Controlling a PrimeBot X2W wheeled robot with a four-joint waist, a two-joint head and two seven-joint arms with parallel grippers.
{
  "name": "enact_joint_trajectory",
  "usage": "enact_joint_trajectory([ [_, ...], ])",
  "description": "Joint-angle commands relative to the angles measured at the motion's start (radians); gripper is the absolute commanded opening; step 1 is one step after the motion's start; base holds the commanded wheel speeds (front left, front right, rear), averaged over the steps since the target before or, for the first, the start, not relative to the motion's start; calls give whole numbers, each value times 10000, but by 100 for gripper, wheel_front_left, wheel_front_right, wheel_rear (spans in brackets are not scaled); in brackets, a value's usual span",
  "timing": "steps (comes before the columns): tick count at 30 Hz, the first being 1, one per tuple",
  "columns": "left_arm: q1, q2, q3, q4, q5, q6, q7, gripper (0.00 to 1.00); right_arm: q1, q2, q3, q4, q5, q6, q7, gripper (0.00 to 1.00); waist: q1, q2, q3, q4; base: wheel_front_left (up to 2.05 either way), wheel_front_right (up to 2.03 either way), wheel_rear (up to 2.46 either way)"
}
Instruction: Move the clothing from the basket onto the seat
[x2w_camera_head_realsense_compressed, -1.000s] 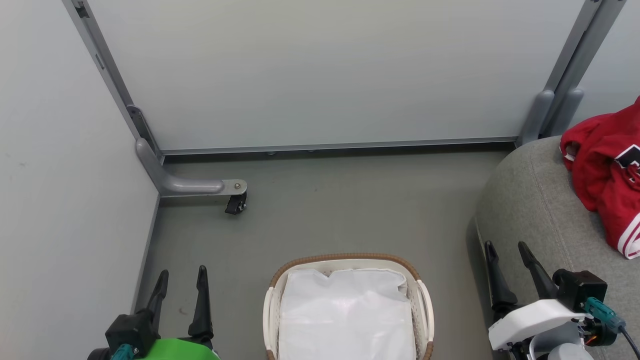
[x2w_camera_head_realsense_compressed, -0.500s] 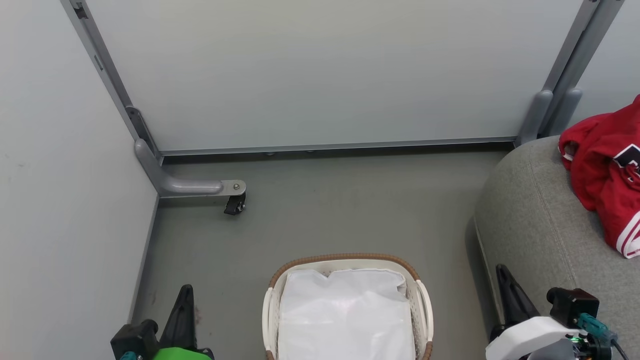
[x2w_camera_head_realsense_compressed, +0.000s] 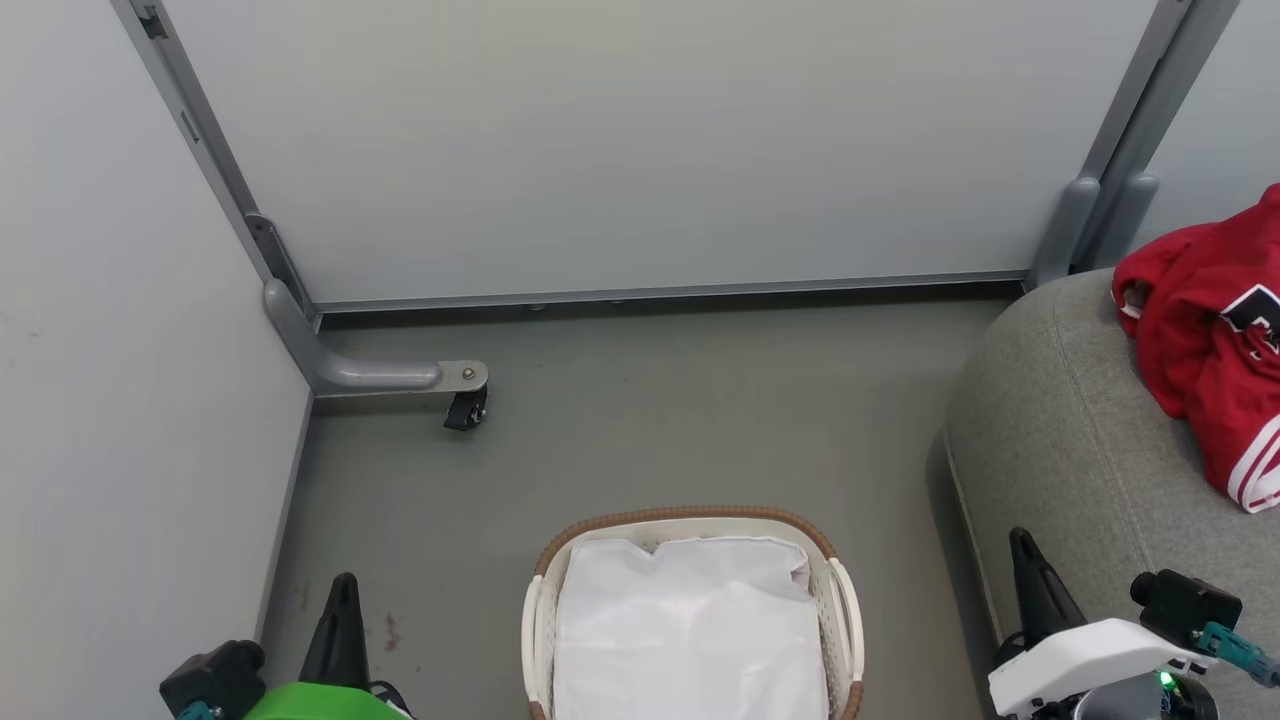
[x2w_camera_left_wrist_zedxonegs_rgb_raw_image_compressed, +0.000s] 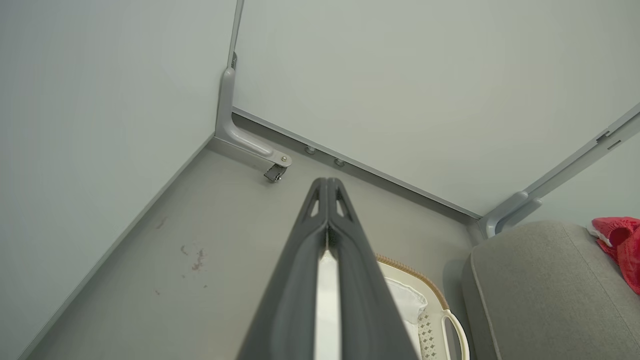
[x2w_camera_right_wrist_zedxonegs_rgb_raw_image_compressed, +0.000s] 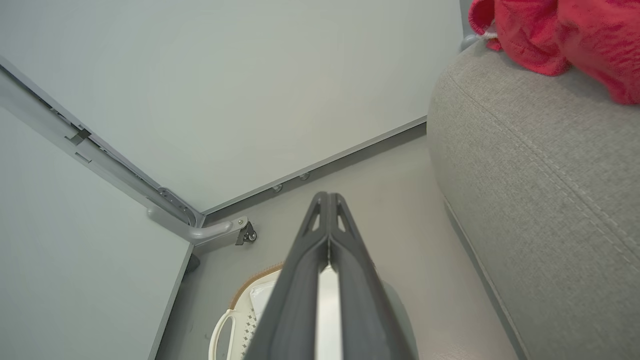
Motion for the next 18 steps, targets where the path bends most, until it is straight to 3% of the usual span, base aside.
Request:
enact_joint_trajectory([
  [1,-321,19,103,-177,-374,-53,84,0,-249,-59,-61,-219,388,-2,89,0,0,0,2,-6,0,0,0],
  [18,-608,25,493,-364,-2766,-98,777,0,-397,-88,-255,-451,2769,-4,773,0,0,0,25,-84,0,0,0],
])
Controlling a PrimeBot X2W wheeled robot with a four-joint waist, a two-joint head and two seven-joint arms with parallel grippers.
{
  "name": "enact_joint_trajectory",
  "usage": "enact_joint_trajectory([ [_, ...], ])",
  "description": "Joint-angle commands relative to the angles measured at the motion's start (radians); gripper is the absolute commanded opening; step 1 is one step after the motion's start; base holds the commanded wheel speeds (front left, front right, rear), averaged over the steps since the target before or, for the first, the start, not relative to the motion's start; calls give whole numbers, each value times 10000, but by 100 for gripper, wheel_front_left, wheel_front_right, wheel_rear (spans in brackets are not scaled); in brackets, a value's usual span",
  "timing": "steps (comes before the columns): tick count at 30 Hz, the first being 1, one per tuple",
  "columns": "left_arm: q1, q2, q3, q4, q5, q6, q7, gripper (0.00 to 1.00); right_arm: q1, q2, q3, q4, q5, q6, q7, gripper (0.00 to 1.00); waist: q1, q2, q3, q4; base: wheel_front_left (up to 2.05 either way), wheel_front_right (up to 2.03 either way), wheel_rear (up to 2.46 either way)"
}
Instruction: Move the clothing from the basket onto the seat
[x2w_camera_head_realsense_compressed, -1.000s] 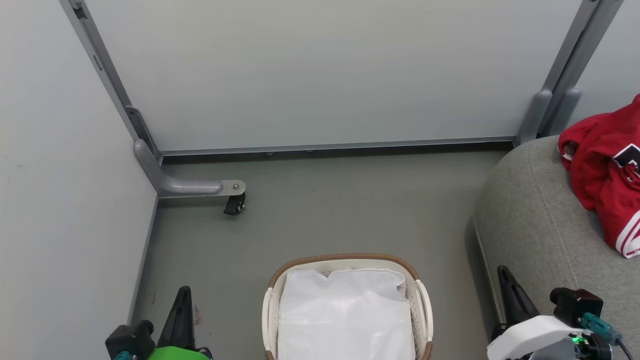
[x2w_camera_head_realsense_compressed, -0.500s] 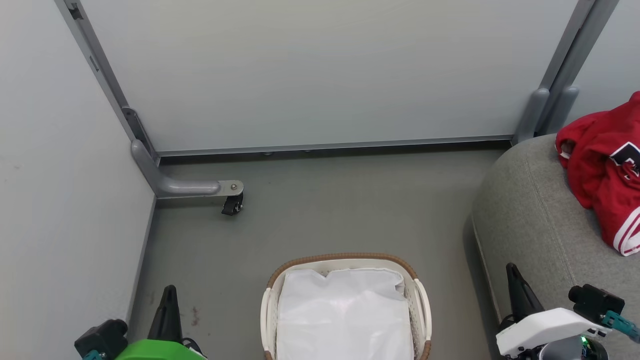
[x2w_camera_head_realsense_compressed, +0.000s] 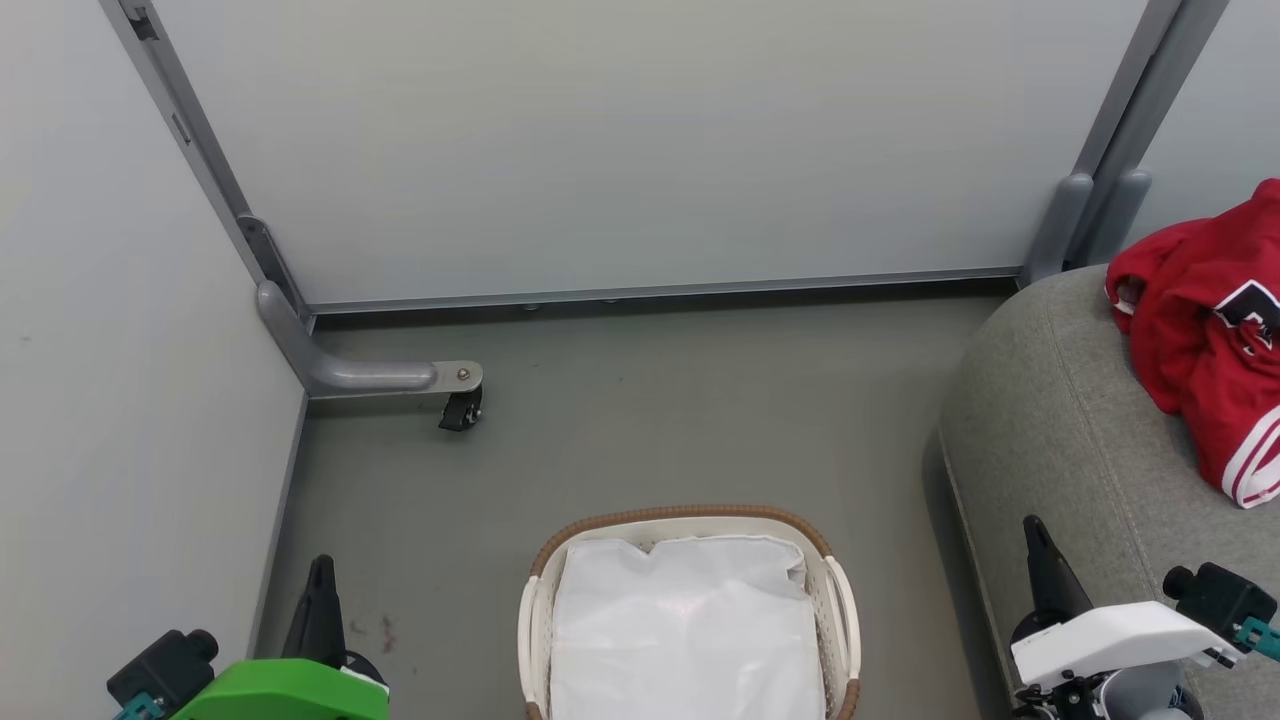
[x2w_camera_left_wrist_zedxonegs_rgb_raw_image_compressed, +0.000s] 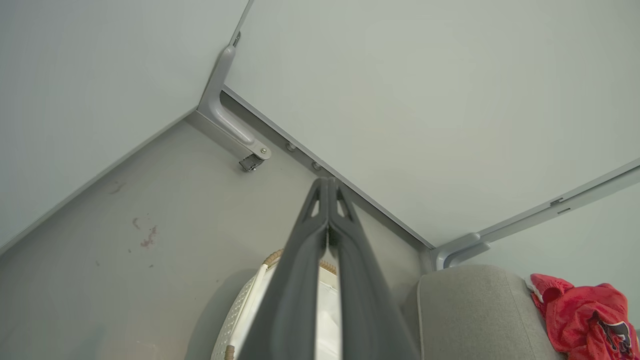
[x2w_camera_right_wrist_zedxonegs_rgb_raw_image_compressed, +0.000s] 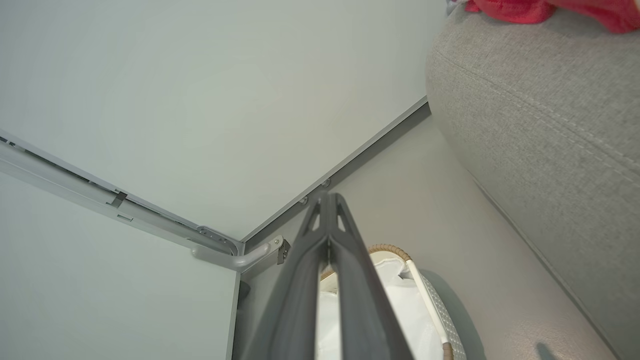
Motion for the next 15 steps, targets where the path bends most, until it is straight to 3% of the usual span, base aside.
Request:
enact_joint_trajectory([
  [1,-332,25,100,-182,-335,-22,95,0,-293,-65,-56,-185,359,-4,97,0,0,0,2,-7,0,0,0],
  [15,-527,30,370,-300,-1973,-61,571,0,-385,-85,-193,-340,1988,-5,568,0,0,0,21,-71,0,0,0],
])
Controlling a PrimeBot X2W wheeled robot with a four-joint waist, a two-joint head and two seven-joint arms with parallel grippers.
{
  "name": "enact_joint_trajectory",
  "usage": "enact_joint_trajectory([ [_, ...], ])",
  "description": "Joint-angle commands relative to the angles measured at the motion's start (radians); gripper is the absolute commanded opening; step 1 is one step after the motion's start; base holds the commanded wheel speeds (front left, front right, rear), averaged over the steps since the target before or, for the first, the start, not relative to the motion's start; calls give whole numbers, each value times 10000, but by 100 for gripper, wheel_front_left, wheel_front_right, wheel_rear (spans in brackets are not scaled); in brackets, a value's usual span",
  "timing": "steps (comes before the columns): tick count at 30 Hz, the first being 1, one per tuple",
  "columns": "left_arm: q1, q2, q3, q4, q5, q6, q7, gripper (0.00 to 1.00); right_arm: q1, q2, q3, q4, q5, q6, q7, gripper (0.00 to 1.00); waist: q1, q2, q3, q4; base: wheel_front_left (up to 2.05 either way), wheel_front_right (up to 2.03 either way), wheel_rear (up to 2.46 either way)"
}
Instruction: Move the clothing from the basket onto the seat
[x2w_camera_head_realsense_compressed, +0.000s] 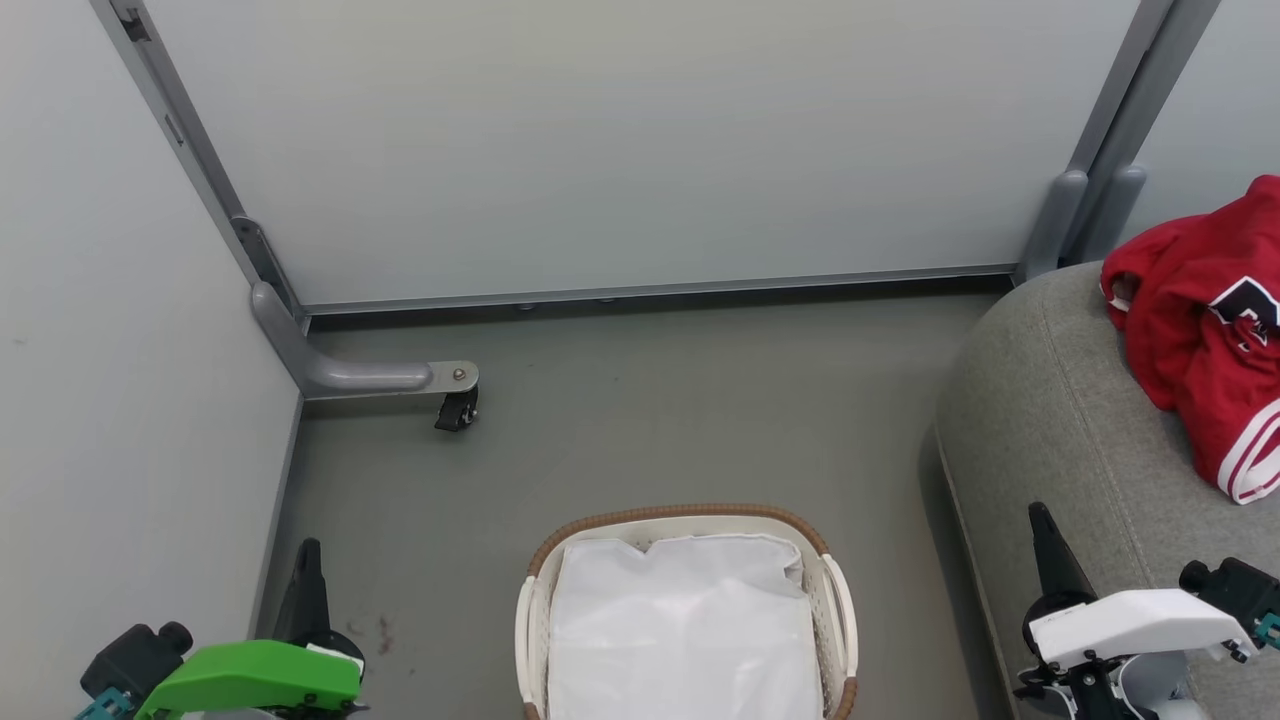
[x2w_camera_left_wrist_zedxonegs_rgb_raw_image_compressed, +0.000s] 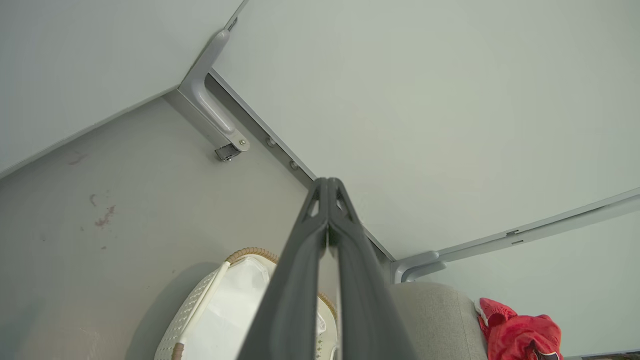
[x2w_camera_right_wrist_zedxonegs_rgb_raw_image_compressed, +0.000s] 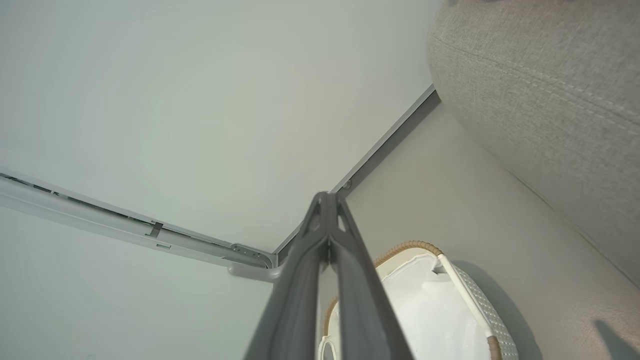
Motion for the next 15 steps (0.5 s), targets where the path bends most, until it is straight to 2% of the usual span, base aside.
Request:
enact_joint_trajectory([
  [1,-308,31,91,-131,-278,-46,65,0,-245,-65,-57,-162,287,-3,78,0,0,-1,2,-6,0,0,0],
  [15,-476,35,324,-245,-1712,-75,479,0,-314,-83,-171,-295,1700,-4,486,0,0,-1,20,-70,0,0,0],
])
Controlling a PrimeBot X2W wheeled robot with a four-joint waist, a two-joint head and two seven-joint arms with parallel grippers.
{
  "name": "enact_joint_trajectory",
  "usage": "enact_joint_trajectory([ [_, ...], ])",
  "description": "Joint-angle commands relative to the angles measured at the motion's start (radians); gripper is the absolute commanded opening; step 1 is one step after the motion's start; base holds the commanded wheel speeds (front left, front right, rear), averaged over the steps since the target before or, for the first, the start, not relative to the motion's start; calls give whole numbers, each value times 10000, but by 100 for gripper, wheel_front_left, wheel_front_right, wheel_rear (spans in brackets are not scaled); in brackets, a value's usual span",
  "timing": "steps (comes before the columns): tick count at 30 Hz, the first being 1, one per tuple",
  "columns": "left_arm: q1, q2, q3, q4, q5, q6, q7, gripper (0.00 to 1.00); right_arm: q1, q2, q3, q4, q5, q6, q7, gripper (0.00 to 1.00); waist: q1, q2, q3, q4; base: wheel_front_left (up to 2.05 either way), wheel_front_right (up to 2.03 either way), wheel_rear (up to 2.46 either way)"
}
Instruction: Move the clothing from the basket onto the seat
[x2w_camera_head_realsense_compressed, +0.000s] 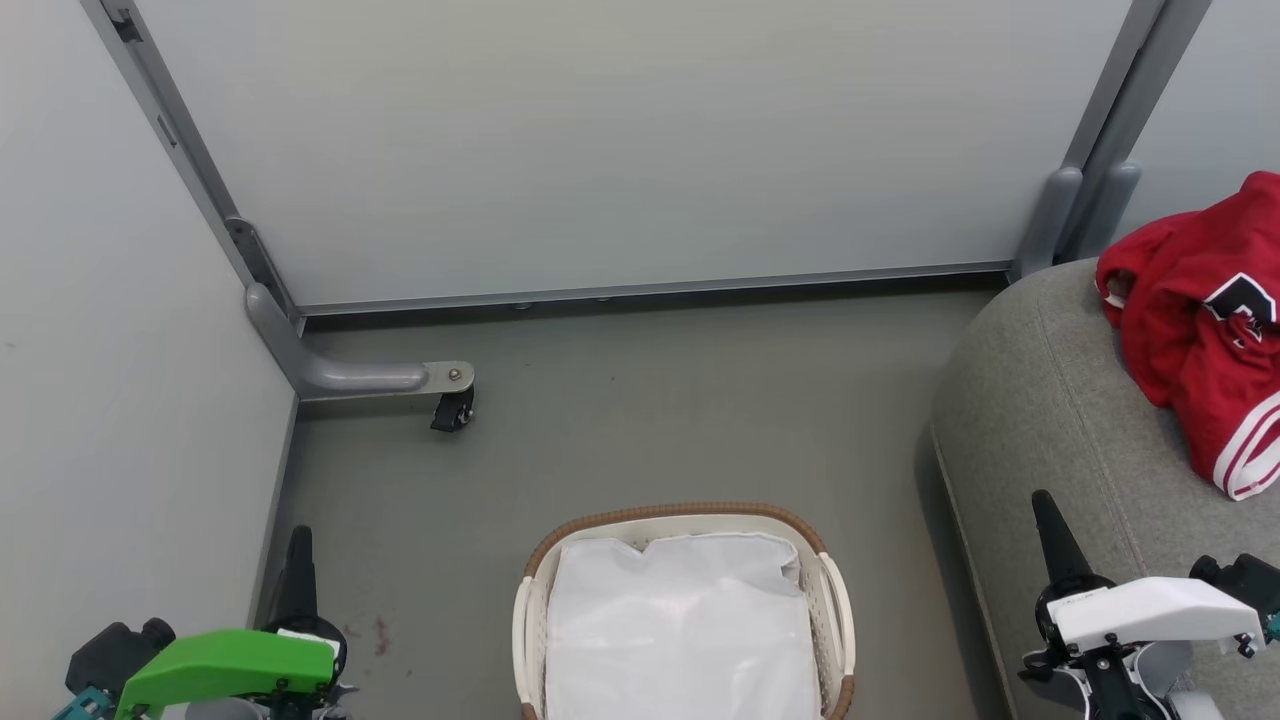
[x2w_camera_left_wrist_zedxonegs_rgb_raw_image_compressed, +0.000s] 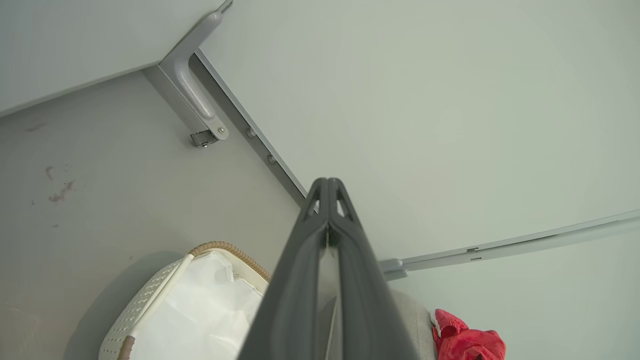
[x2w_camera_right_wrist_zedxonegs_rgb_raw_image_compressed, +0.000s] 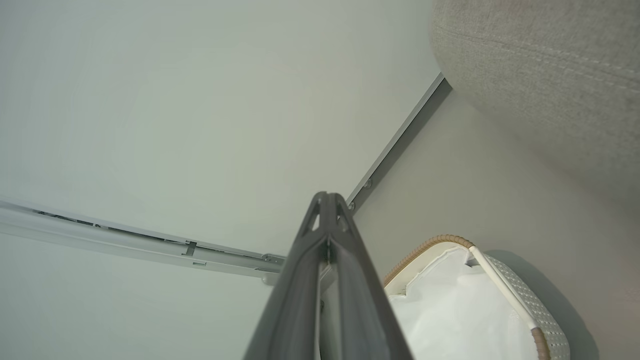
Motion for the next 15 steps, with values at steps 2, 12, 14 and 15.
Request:
enact_joint_trajectory([
  [2,-299,36,106,-156,-410,-50,99,0,-194,-69,-52,-161,388,-4,109,0,0,0,4,-12,0,0,0],
  [12,-396,40,246,-211,-1293,-71,357,0,-254,-81,-126,-242,1266,-5,368,0,0,0,17,-58,0,0,0],
  [14,-417,40,271,-221,-1472,-65,403,0,-257,-83,-140,-257,1442,-5,412,0,0,0,20,-67,0,0,0],
  [15,-426,41,284,-229,-1545,-66,425,0,-261,-83,-148,-260,1517,-6,433,0,0,0,21,-71,0,0,0],
])
